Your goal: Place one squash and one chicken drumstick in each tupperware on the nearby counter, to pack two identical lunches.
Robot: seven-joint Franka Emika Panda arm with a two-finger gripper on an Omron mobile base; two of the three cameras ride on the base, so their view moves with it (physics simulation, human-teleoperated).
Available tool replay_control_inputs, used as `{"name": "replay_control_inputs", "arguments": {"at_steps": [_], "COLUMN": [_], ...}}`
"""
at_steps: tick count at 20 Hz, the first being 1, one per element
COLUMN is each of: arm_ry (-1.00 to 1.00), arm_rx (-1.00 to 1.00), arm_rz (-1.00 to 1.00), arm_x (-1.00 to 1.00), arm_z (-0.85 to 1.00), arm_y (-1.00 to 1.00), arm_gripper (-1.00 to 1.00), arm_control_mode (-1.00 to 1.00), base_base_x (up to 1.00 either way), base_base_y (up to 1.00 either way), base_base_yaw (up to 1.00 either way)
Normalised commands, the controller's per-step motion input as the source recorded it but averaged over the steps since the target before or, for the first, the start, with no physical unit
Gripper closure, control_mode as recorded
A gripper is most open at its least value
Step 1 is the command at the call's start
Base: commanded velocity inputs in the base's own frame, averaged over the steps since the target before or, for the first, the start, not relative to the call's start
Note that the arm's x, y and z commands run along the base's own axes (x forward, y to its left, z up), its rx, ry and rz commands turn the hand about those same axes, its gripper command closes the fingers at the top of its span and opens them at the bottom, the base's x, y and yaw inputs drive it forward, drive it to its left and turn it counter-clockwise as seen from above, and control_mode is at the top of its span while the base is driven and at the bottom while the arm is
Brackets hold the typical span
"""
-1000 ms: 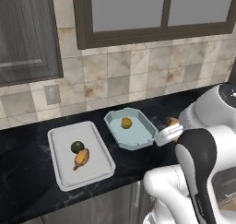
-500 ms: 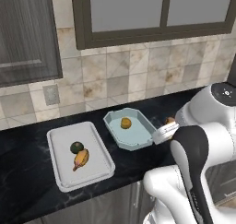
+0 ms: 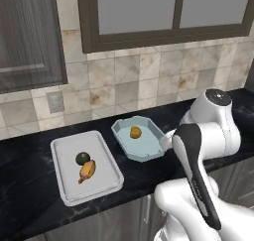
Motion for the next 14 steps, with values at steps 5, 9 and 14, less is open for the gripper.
{"name": "replay_control_inputs", "arguments": {"at_steps": [5, 9, 14], "arm_ry": [0.05, 0.02, 0.0], "arm_rx": [0.0, 0.0, 0.0], "arm_rz": [-0.02, -0.18, -0.24], "arm_x": [0.63, 0.46, 0.25], "arm_z": [-0.48, -0.32, -0.13], "arm_y": [-0.06, 0.0, 0.0], "arm_gripper": [1.0, 1.0, 1.0], "arm_control_mode": [-1.0, -1.0, -1.0], "base_base_x": [0.0, 0.0, 0.0], "base_base_y": [0.0, 0.0, 0.0], "base_base_yaw": [0.0, 0.0, 0.0]}}
